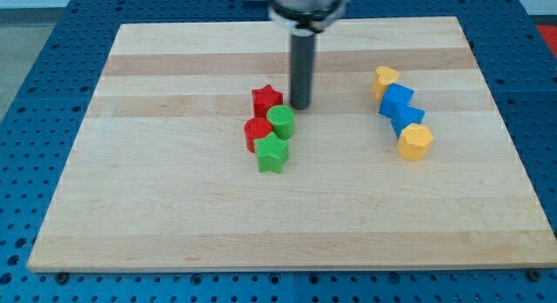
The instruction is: Move the red star to the top left of the board
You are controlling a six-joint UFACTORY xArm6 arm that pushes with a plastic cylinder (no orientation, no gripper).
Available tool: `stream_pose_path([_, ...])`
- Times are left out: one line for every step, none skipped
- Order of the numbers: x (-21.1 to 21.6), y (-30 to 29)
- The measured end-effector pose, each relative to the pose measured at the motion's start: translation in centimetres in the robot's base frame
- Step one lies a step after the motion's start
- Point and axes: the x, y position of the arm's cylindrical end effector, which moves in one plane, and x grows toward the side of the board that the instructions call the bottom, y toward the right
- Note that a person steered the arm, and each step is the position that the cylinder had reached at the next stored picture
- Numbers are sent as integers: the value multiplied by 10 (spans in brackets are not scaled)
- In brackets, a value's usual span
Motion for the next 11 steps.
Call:
stream_pose_path([-2, -77])
stream_pose_path([0, -135])
stream_pose_path([22, -127])
stream_pose_path([55, -118])
stream_pose_path([98, -133])
stream_pose_path([79, -184])
stream_pose_path([15, -197])
stream_pose_path([44, -209])
stream_pose_path([106, -208])
stream_pose_path([126, -180])
stream_pose_path([84, -158])
